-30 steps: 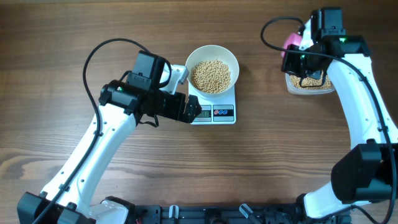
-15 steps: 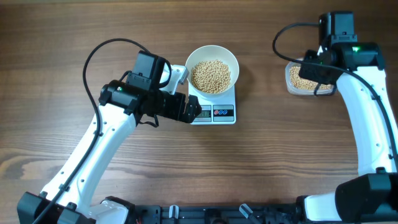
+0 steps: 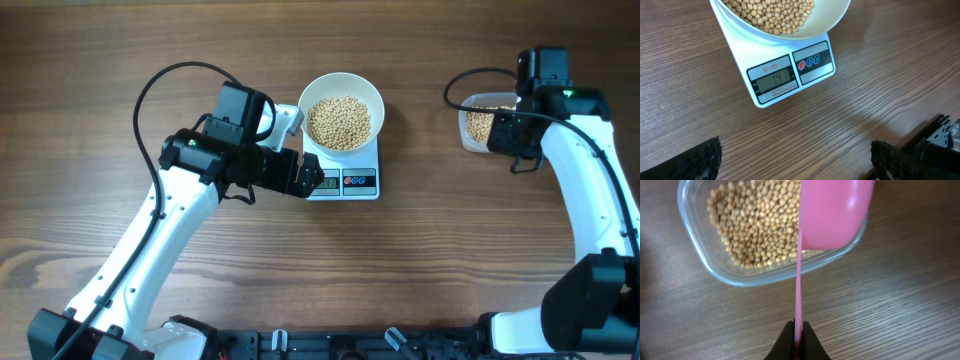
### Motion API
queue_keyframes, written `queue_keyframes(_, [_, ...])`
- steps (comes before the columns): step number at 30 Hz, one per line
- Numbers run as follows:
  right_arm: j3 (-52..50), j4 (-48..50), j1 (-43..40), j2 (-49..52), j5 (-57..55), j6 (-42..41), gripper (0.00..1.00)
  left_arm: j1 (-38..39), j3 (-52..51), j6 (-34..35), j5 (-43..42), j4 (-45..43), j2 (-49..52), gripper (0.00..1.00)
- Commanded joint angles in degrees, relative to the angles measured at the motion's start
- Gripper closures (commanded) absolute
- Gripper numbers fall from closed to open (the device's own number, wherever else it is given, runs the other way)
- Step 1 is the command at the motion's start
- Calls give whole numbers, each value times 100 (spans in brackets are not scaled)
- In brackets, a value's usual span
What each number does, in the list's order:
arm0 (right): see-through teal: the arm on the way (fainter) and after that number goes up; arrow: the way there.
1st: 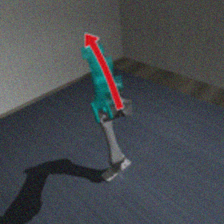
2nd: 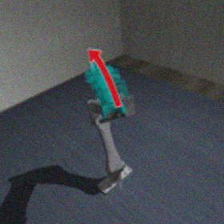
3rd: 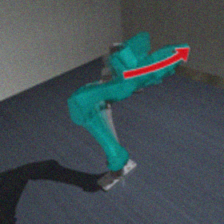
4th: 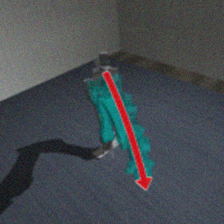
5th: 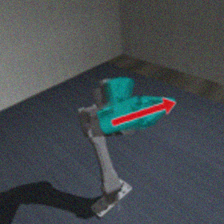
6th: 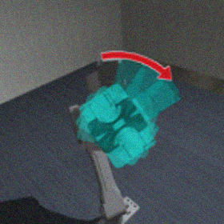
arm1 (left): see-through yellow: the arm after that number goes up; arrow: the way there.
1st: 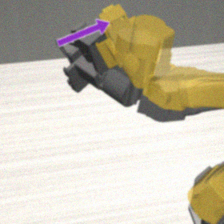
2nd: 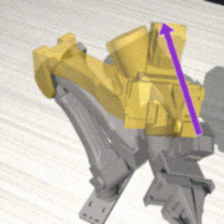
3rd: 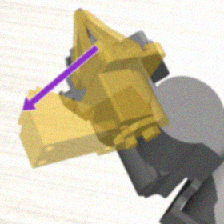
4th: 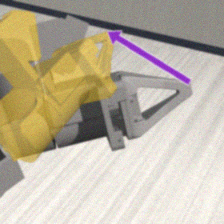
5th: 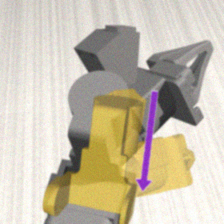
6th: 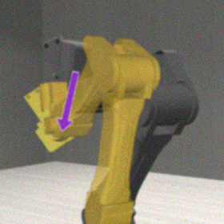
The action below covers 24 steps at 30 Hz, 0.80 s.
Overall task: Scoop item into bowl and weigh 150g on scale
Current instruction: 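Scoop a small amount of soybeans from the tub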
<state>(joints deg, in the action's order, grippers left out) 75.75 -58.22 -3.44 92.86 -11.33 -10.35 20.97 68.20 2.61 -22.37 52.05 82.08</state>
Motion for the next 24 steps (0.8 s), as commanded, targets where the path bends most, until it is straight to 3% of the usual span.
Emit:
queue_keyframes(1, [-120, 74, 0, 238, 225, 319, 96, -2, 28, -87, -55, -15, 28, 0])
queue_keyframes(10, [-120, 138, 0, 748, 275, 332, 96, -2, 28, -87, -55, -15, 28, 0])
queue_keyframes(17, [-122, 195, 0, 990, 1561, 612, 96, -2, 28, -87, -52, -15, 28, 0])
queue_keyframes(24, [-118, 140, -2, 990, 1639, 525, 96, -2, 28, -87, -55, -15, 28, 0])
